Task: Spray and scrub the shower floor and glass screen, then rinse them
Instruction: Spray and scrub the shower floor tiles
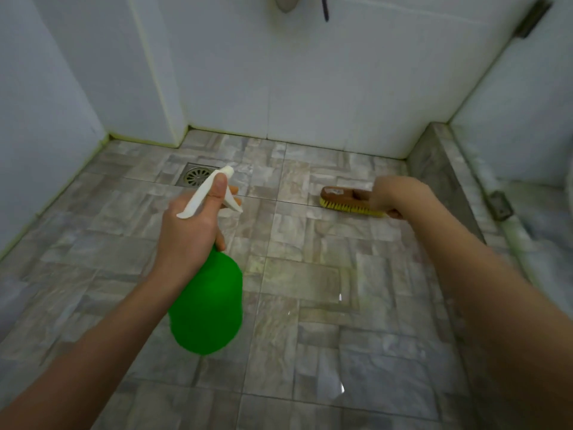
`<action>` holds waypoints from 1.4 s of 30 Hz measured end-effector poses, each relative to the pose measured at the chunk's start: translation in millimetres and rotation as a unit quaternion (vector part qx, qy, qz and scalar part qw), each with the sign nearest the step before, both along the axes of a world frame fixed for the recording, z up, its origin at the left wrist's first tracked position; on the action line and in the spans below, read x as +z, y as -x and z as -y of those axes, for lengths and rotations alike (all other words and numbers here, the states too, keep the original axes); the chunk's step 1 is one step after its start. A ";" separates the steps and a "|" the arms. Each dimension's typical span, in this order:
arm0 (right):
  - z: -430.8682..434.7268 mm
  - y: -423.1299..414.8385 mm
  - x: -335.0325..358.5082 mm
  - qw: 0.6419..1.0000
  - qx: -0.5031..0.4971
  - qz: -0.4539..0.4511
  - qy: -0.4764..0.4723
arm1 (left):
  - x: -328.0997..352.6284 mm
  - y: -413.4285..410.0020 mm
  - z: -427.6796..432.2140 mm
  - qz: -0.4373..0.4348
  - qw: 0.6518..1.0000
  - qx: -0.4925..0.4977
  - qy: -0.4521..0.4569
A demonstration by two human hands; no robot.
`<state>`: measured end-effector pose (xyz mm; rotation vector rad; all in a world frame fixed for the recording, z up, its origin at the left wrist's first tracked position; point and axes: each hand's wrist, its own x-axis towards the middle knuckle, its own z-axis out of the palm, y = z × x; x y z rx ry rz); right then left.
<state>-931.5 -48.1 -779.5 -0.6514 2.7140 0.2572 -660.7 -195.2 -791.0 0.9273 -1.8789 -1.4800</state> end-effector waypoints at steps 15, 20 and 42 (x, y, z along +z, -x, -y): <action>-47.1 40.4 -13.5 0.997 -0.022 0.026 0.064 | -6.1 40.3 -39.3 0.023 0.998 -0.053 -0.002; -39.1 45.1 -2.3 0.999 -0.033 0.001 0.004 | -8.7 44.3 -38.3 0.023 0.998 -0.053 -0.005; -115.7 -38.4 -5.9 0.998 -0.012 0.026 -0.060 | -3.6 22.5 -61.5 0.030 0.990 -0.134 0.001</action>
